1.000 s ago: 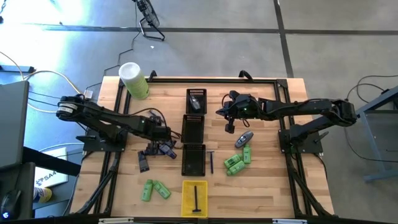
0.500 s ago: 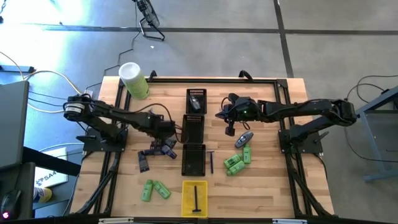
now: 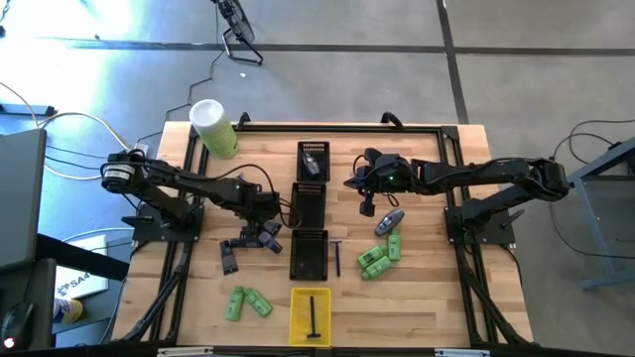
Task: Pick & Place Travel size toiletries
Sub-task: Put the dark blue shave butter bottle into the center black bin
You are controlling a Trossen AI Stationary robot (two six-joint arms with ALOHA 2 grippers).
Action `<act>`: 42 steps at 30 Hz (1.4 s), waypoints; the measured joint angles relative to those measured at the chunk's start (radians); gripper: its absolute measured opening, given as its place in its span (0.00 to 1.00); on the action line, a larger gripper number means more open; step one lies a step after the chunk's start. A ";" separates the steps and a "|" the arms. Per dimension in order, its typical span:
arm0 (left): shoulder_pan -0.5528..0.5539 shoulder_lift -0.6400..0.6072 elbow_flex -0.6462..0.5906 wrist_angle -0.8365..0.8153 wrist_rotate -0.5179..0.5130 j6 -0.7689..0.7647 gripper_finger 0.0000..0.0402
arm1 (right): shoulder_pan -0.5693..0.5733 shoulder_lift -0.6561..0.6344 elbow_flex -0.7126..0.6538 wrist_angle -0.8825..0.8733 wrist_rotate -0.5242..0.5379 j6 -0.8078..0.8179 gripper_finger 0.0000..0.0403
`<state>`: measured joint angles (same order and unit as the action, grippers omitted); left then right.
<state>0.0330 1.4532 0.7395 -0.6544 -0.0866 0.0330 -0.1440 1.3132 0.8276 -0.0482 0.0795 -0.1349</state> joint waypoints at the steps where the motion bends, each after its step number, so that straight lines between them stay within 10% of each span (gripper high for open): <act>1: 0.000 0.000 0.000 0.000 0.005 0.000 0.78 | 0.000 0.000 0.000 0.000 0.000 0.000 0.01; 25: 0.000 0.000 0.000 -0.005 0.054 -0.001 0.38 | 0.000 0.000 0.000 -0.001 0.000 0.000 0.01; 42: 0.000 -0.001 0.000 -0.005 0.051 -0.011 0.34 | 0.000 0.000 0.000 -0.001 0.000 0.000 0.01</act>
<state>0.0330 1.4525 0.7395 -0.6598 -0.0357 0.0216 -0.1440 1.3135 0.8276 -0.0494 0.0792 -0.1352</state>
